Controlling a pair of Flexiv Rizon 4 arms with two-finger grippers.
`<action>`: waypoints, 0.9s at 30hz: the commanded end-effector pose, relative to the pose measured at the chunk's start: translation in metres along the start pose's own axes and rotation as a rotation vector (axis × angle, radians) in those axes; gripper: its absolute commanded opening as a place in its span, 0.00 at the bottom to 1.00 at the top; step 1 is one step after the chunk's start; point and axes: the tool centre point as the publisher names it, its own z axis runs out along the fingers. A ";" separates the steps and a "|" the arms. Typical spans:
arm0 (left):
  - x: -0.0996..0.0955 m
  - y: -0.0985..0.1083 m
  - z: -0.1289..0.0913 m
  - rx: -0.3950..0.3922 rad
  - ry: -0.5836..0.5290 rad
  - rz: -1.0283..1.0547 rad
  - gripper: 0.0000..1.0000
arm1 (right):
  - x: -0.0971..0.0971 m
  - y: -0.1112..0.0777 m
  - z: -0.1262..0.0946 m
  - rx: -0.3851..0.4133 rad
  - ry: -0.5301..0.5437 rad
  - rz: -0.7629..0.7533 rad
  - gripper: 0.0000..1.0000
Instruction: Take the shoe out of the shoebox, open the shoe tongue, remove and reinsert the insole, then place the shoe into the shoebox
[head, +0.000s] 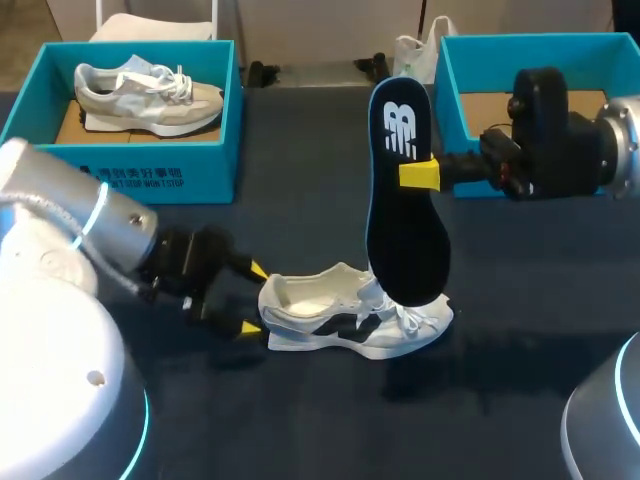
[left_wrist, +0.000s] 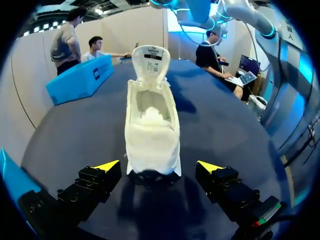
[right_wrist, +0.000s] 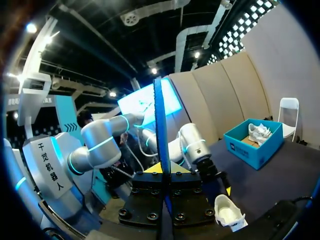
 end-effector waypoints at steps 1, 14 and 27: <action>-0.008 -0.017 -0.002 -0.236 0.024 -0.018 1.00 | 0.000 0.000 0.002 0.001 -0.003 0.000 0.00; 0.000 -0.027 -0.017 -0.506 -0.013 -0.044 1.00 | 0.000 0.000 0.002 0.001 -0.003 0.000 0.00; -0.004 -0.039 -0.021 -0.603 -0.006 -0.068 1.00 | 0.000 0.000 0.002 0.001 -0.003 0.000 0.00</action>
